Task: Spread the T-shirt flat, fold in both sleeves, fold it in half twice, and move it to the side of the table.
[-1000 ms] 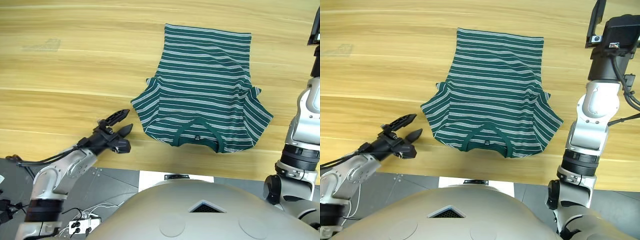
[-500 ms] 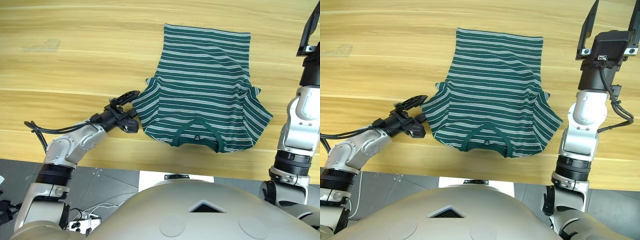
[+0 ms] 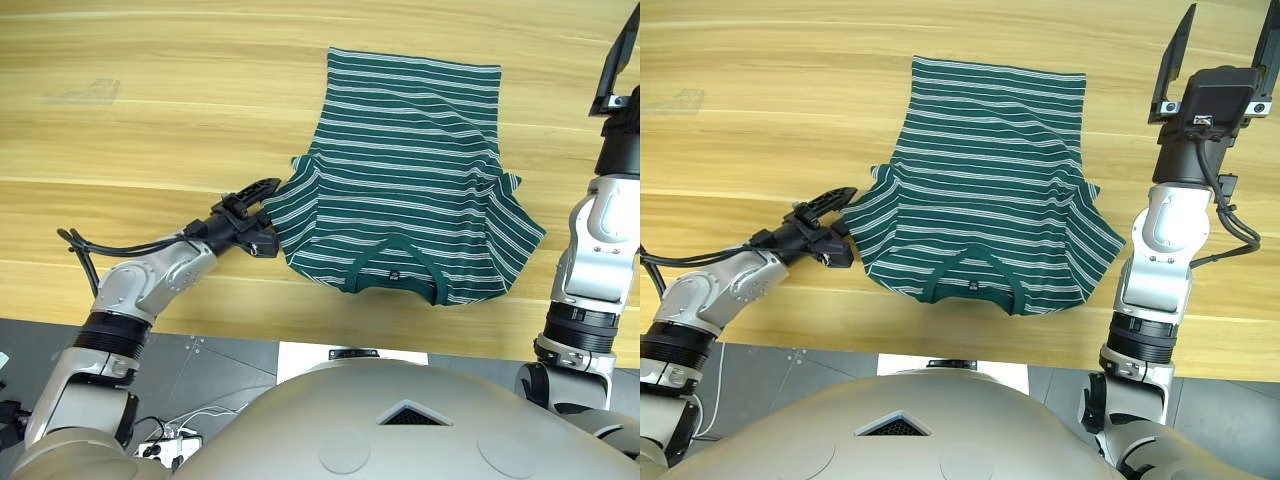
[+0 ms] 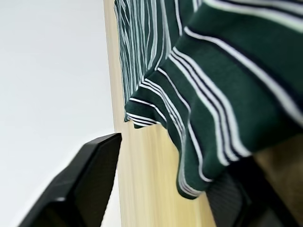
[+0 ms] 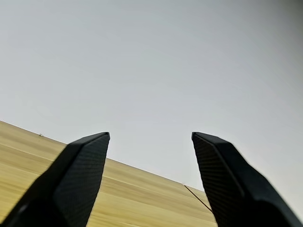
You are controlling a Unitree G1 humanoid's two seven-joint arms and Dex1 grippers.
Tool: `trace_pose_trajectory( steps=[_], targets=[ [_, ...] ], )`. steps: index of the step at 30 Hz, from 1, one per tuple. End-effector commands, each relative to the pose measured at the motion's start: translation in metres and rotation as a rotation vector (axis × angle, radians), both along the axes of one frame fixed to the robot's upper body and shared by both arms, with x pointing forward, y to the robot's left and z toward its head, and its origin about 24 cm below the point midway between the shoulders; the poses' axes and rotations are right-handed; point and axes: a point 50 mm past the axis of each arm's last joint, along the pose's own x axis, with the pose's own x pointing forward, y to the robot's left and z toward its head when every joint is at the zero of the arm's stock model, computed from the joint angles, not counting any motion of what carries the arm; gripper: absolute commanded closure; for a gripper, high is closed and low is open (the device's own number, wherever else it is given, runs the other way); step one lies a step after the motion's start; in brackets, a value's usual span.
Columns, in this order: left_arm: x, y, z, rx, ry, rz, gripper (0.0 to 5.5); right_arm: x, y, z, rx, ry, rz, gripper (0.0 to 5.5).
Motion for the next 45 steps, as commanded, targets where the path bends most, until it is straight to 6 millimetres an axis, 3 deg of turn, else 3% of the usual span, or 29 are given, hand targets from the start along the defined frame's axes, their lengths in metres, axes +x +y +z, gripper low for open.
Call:
trace_pose_trajectory(
  steps=[1, 18, 26, 33, 37, 45],
  targets=[
    [-0.015, 0.010, -0.019, 0.090, 0.096, 0.015, 3.38, 0.000, 0.000, -0.001, 0.021, 0.005, 0.004, 2.29],
    [-0.018, 0.008, -0.026, 0.063, 0.086, 0.050, 5.49, 0.000, 0.003, -0.003, 0.039, 0.006, 0.030, 2.29],
    [-0.022, 0.009, -0.028, 0.035, 0.091, 0.065, 5.49, 0.004, 0.003, -0.002, 0.052, 0.003, 0.035, 2.29],
    [-0.036, -0.004, -0.016, -0.201, 0.074, 0.126, 5.49, 0.009, 0.006, -0.004, 0.055, 0.014, 0.048, 2.29],
    [-0.042, -0.026, -0.005, -0.354, 0.099, 0.084, 5.49, 0.013, 0.008, -0.009, 0.056, 0.030, 0.050, 2.29],
    [-0.035, -0.049, -0.012, -0.419, 0.122, 0.056, 5.49, 0.018, 0.010, -0.016, 0.055, 0.043, 0.065, 2.29]
  ],
)
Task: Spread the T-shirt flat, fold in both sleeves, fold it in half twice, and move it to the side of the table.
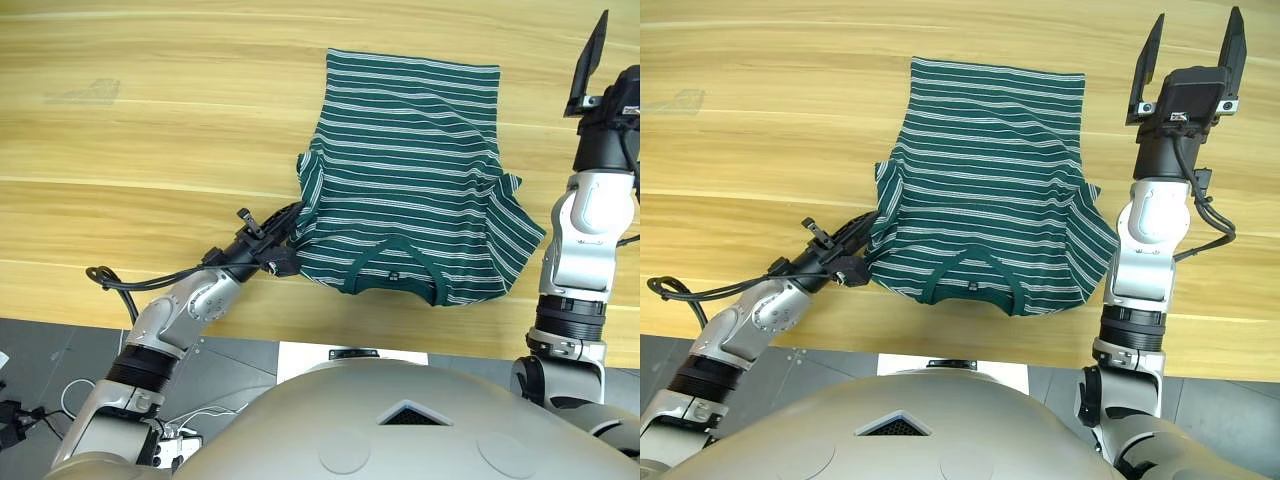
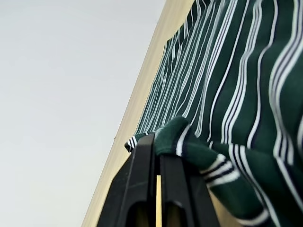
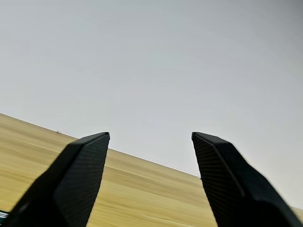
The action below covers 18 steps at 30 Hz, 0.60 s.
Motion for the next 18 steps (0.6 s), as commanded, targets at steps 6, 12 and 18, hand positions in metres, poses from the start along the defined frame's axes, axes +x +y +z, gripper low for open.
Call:
trace_pose_trajectory(
  steps=[6, 12, 18],
  targets=[
    [0.007, -0.022, -0.029, 0.034, 0.121, -0.036, 5.49, 0.006, 0.005, -0.004, -0.002, 0.000, 0.022, 2.29],
    [-0.006, -0.029, -0.045, 0.097, 0.245, -0.159, 4.59, 0.007, 0.005, -0.008, -0.002, 0.009, 0.018, 2.29],
    [-0.033, -0.019, -0.055, 0.137, 0.352, -0.231, 3.55, 0.015, 0.012, -0.009, 0.000, 0.016, 0.037, 2.29]
  ],
)
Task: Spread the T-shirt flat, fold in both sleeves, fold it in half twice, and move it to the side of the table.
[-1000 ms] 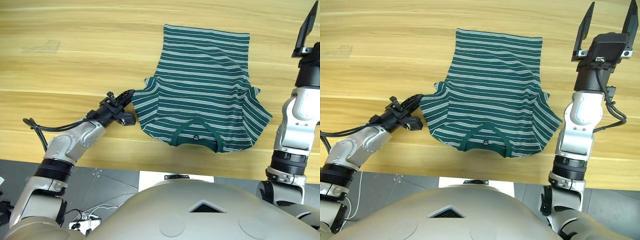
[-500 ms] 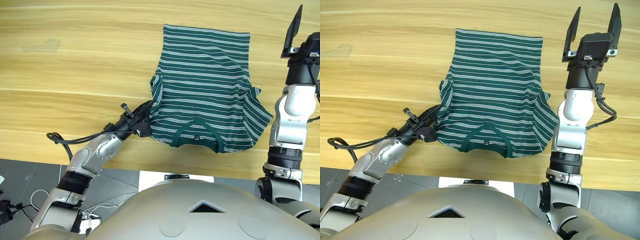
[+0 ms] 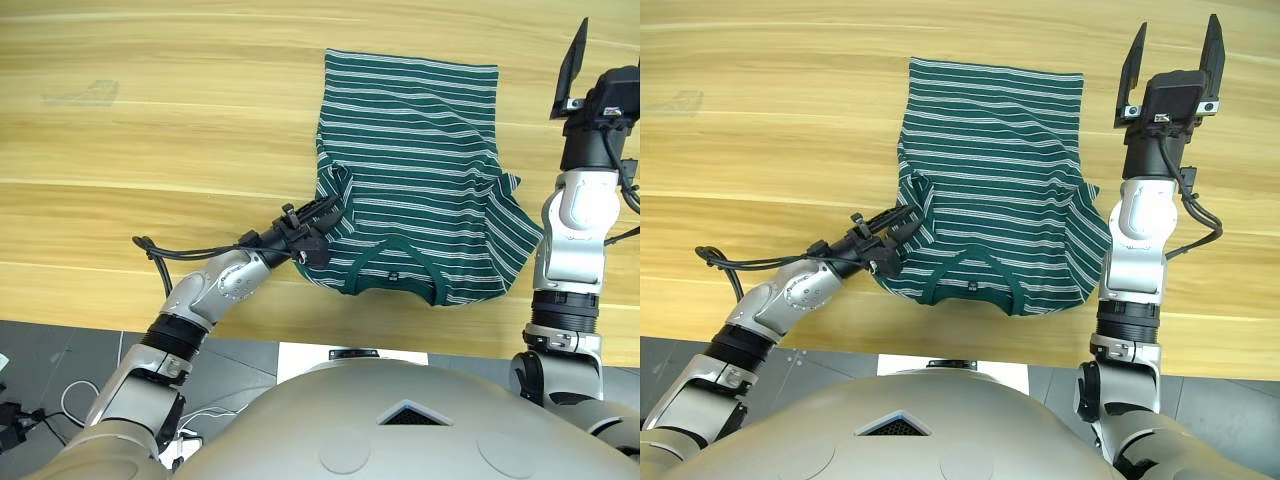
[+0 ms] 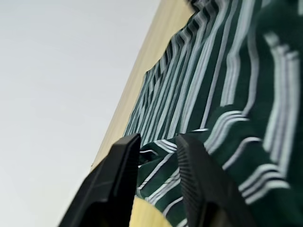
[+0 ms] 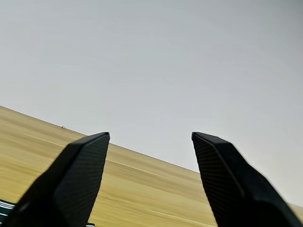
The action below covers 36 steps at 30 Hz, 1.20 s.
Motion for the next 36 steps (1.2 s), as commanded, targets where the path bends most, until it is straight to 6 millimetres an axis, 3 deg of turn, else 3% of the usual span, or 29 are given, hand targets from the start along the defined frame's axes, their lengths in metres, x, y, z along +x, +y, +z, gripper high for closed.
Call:
trace_pose_trajectory(
  steps=[1, 6, 11, 17, 22, 25, 28, 32, 36],
  targets=[
    [-0.046, 0.015, -0.041, 0.162, 0.243, -0.055, 3.36, 0.009, 0.009, 0.002, 0.002, -0.009, 0.021, 2.29],
    [-0.050, 0.020, -0.043, 0.143, 0.246, 0.015, 2.57, 0.016, 0.014, 0.000, -0.027, 0.012, 0.069, 2.29],
    [-0.021, 0.014, -0.009, -0.117, 0.104, 0.183, 2.57, 0.005, -0.015, 0.005, -0.143, 0.029, 0.046, 2.29],
    [-0.006, 0.001, 0.023, -0.336, -0.005, 0.207, 2.57, -0.045, -0.067, 0.011, -0.428, 0.084, -0.072, 2.29],
    [0.000, 0.000, 0.049, -0.556, -0.078, 0.279, 2.57, -0.104, -0.097, -0.031, -0.665, 0.352, -0.118, 2.29],
    [-0.004, -0.004, 0.047, -0.641, -0.053, 0.314, 2.57, -0.132, -0.106, -0.048, -0.773, 0.485, -0.092, 2.29],
    [-0.002, 0.005, 0.045, -0.671, -0.067, 0.389, 2.57, -0.152, -0.107, -0.063, -0.880, 0.617, 0.029, 2.29],
    [-0.009, 0.012, 0.044, -0.660, -0.055, 0.412, 2.57, -0.154, -0.112, -0.067, -0.921, 0.652, 0.090, 2.29],
    [-0.019, 0.011, 0.029, -0.528, -0.013, 0.414, 2.57, -0.152, -0.113, -0.069, -0.937, 0.653, 0.126, 2.29]
  ],
)
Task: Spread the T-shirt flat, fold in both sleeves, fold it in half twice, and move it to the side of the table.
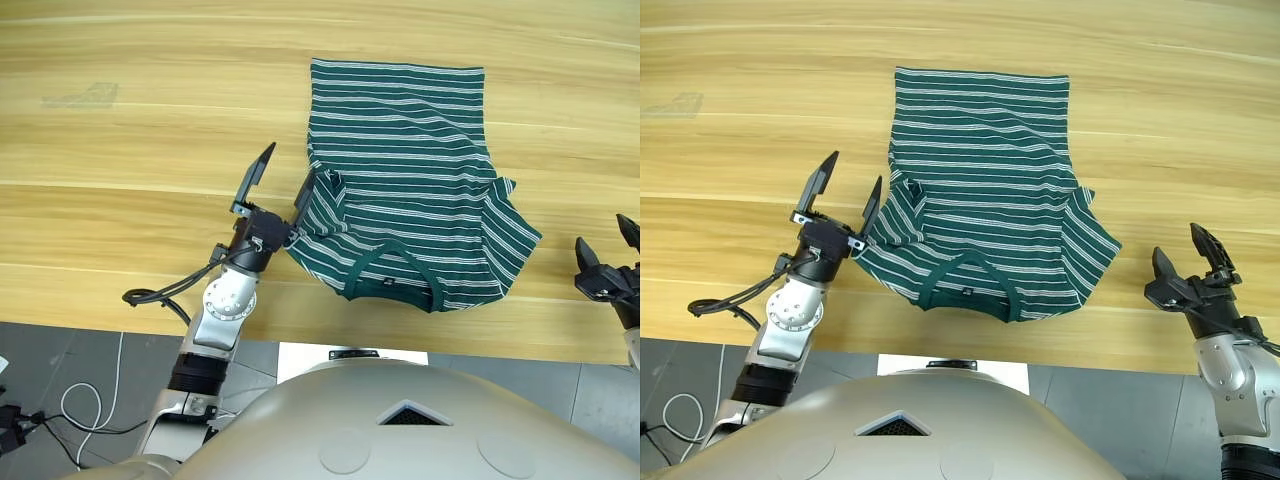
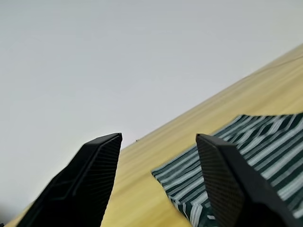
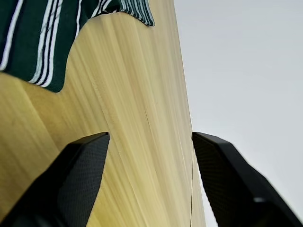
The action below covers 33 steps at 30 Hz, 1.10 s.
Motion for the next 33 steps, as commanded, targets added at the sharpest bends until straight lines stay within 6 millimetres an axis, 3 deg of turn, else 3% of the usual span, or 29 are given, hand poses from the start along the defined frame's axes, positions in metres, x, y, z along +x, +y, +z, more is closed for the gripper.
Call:
trace_pose_trajectory(
  steps=[1, 6, 10, 14, 16, 20, 23, 28, 33],
  targets=[
    [-0.007, 0.001, -0.013, 0.129, 0.057, 0.001, 2.57, 0.003, 0.002, 0.001, -0.010, 0.023, 0.057, 2.29],
    [-0.011, 0.008, -0.026, 0.233, 0.103, 0.027, 2.57, 0.006, 0.013, -0.004, -0.003, 0.040, 0.118, 2.29],
    [-0.012, 0.008, -0.028, 0.233, 0.107, 0.032, 2.57, 0.022, 0.032, 0.018, 0.160, -0.118, 0.127, 2.29],
    [-0.012, 0.011, -0.030, 0.235, 0.107, 0.051, 2.57, 0.041, 0.076, 0.067, 0.494, -0.307, 0.192, 2.29],
    [-0.011, 0.011, -0.031, 0.218, 0.101, 0.061, 2.57, 0.053, 0.108, 0.070, 0.583, -0.287, 0.276, 2.29],
    [-0.005, 0.005, -0.031, 0.166, 0.087, 0.074, 2.57, 0.073, 0.171, 0.016, 0.639, -0.059, 0.335, 2.29],
    [-0.001, 0.000, -0.033, 0.160, 0.083, 0.057, 2.57, 0.082, 0.198, -0.009, 0.648, 0.002, 0.320, 2.29],
    [0.001, -0.004, -0.035, 0.141, 0.087, 0.037, 2.57, 0.075, 0.241, -0.028, 0.676, 0.061, 0.360, 2.29],
    [0.000, -0.006, -0.037, 0.146, 0.093, 0.023, 2.57, 0.069, 0.256, -0.030, 0.669, 0.073, 0.387, 2.29]
  ],
)
